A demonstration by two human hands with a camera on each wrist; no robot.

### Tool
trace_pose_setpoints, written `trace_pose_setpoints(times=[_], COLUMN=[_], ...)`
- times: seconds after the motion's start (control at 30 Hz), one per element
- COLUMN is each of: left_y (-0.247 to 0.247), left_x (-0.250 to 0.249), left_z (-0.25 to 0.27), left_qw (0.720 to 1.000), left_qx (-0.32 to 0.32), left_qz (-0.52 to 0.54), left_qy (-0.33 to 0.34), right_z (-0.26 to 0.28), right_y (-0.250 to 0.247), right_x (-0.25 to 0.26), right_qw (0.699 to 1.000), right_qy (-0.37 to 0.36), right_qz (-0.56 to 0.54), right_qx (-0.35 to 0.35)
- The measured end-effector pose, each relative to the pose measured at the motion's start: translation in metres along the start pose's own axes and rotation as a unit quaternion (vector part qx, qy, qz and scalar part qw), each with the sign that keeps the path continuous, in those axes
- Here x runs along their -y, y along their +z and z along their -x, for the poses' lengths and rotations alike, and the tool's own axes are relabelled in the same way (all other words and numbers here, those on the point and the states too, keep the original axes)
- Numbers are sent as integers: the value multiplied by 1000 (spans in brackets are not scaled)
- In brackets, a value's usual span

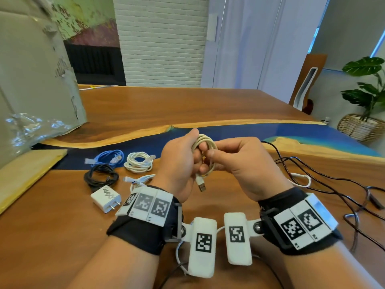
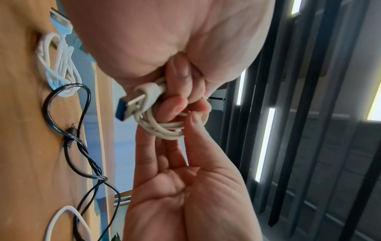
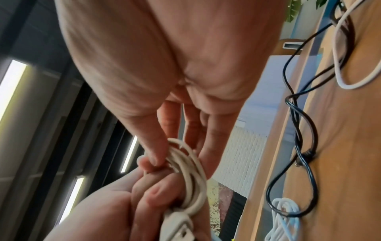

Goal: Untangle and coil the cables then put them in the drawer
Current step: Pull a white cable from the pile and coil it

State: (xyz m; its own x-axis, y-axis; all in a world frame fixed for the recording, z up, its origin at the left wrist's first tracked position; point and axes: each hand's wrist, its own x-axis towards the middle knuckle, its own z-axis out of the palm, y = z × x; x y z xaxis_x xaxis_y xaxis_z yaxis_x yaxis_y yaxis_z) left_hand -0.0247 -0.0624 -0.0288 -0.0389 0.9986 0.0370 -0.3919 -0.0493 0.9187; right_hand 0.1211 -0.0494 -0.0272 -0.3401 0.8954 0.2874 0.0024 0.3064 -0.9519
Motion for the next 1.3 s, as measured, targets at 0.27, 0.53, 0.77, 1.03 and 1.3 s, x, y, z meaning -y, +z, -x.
trace_pose_setpoints(times=[0.27,0.53,0.77,1.03,1.3], left_y=[-2,-5,-11,-6,-9], left_x=[-1,6,7,8,10], left_z=[-1,-2,-5,-3,-8], left_qw=[998,985,976,965,952], left_qx=[5,62,68,19,-22], left_qz=[-55,-134,-164,-203,-232], left_qy=[31,85,128,165,198], right_z=[-8,-4,-5,-5,-8], right_y=[1,0,-2,-3,-6], right_x=[-10,-4,-4,-9,-2], right_qw=[993,967,996,985,965], right_qy=[30,86,36,0,126], right_qz=[-102,-238,-83,114,-223], right_qx=[-46,31,-26,-129,-55])
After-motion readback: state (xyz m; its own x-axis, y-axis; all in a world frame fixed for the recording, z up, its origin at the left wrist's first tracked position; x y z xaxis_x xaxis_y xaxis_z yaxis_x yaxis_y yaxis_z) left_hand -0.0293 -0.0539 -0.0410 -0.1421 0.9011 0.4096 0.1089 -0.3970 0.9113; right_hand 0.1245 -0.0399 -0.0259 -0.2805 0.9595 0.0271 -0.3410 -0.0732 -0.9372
